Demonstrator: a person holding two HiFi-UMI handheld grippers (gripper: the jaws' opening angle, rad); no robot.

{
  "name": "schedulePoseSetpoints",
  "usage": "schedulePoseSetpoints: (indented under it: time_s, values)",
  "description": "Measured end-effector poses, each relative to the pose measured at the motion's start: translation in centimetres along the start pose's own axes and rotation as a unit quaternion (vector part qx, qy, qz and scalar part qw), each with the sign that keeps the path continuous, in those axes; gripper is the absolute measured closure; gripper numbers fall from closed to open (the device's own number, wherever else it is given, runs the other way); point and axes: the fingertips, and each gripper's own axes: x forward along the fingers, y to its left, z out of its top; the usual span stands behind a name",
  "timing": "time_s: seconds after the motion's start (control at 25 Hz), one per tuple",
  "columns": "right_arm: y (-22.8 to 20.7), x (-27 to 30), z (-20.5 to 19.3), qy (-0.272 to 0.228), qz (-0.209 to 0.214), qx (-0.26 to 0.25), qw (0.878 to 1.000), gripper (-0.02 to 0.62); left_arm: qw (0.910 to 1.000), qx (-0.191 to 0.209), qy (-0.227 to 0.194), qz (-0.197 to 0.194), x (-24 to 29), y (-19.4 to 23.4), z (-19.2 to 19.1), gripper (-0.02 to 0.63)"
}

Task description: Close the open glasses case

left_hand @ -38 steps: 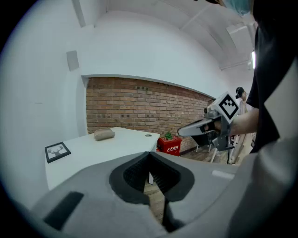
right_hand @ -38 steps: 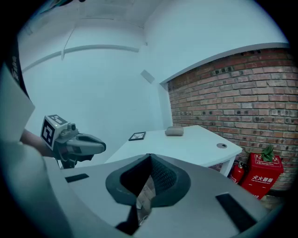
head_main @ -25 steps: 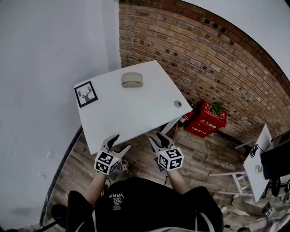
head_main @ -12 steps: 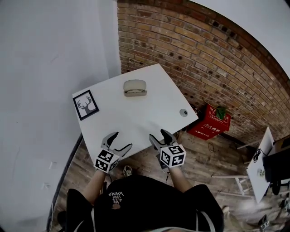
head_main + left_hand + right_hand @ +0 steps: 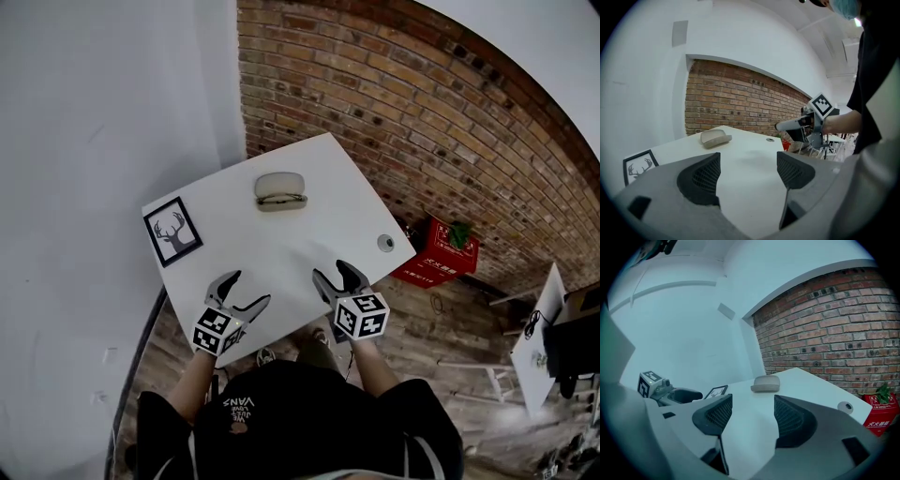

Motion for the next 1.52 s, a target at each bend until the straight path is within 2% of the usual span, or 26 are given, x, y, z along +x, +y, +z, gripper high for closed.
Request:
schedulePoseSetpoints:
  time_s: [0.16, 0.56, 0.96, 1.24, 1.52]
  values:
    - [-1.9, 2.6, 1.5, -0.002, 0.013, -0.003, 1.000, 0.336, 0.9999, -0.007, 0.002, 0.011, 1.9, 1.4, 0.3, 0.233]
    - [-6.9, 10.2, 5.5, 0.027, 0.075, -0.023, 0.997, 0.337, 0.9965, -0.026, -0.003, 0.079, 6.8, 5.5, 3.3, 0.230]
    - [-11.0, 17.1, 7.9, 0.051, 0.115, -0.047, 0.991, 0.347, 0.9927, -0.006, 0.008, 0.120, 12.8, 9.5, 4.4, 0.230]
    - [-12.5, 21.8, 8.4, 0.072, 0.138, -0.066, 0.986, 0.364, 0.9905, 0.020, 0.035, 0.132, 16.6, 12.1, 4.2, 0.230]
    - [-13.2, 26.5, 8.3, 0.088, 0.155, -0.061, 0.982, 0.364, 0.9887, 0.059, 0.078, 0.113, 19.9, 13.4, 3.1, 0.230]
